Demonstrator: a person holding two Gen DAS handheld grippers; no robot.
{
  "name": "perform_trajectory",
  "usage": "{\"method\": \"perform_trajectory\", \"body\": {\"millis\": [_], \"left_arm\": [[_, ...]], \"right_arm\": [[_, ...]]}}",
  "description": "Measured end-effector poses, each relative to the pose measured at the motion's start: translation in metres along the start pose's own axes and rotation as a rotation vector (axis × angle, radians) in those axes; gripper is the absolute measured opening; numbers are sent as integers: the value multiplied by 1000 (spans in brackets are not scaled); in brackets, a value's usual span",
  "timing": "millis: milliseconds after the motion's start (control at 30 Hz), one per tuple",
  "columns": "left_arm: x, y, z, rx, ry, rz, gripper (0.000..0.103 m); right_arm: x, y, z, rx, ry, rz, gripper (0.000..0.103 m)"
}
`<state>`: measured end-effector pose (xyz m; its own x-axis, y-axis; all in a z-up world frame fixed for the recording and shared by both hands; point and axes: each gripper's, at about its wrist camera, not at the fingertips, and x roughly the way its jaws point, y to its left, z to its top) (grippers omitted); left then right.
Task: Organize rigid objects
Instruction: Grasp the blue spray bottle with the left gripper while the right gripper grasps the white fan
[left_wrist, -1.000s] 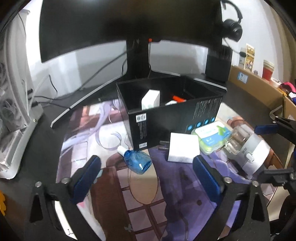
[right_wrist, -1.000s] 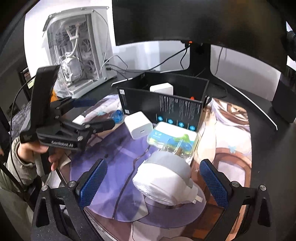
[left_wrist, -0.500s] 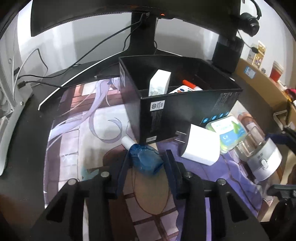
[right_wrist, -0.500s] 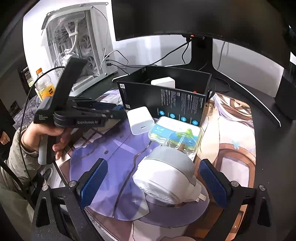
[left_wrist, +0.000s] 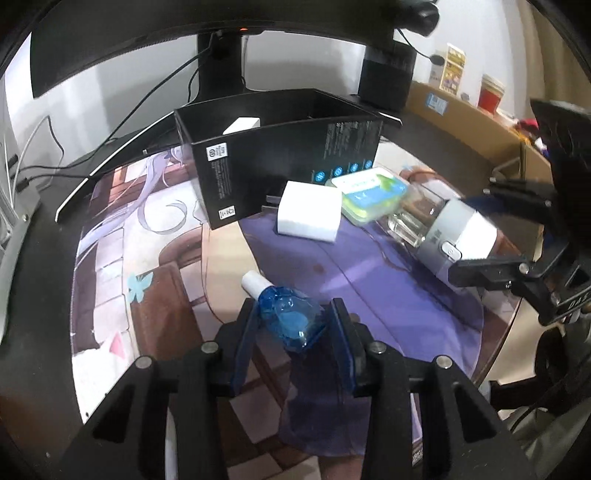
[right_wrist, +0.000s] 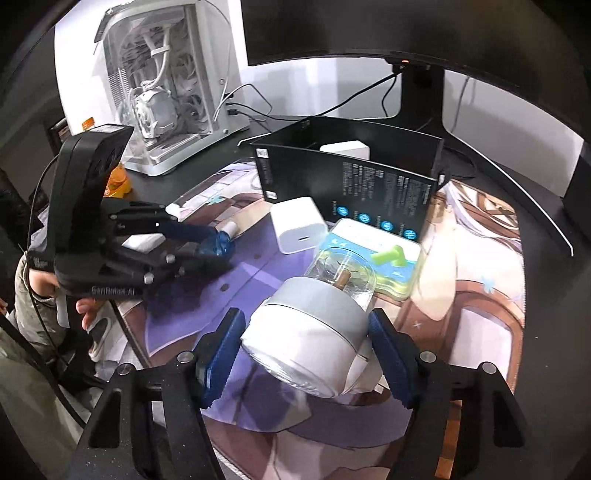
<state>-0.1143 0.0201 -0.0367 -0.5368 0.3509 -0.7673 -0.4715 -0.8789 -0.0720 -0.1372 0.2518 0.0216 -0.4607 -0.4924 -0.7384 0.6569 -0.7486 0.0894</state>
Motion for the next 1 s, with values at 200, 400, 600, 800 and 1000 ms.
{"method": "perform_trajectory", "body": {"millis": [200,400,600,800,1000], "left_arm": [[-3,3,-2,5,7,44,52],[-8,23,-6,-71,0,68,51],[-1,13,-2,-36,-8,36,44],[-7,8,-2,-5,-44,49,29],[-4,4,-3,4,-27,65,30]], "right_arm": [[0,4,0,-11,7,-8,70],[-1,4,-1,-15,11,-11,70],[1,3,1,-6,15,-8,70],[2,6,0,-25,21,-23,70],[2,7,1,-24,20,-25,70]]}}
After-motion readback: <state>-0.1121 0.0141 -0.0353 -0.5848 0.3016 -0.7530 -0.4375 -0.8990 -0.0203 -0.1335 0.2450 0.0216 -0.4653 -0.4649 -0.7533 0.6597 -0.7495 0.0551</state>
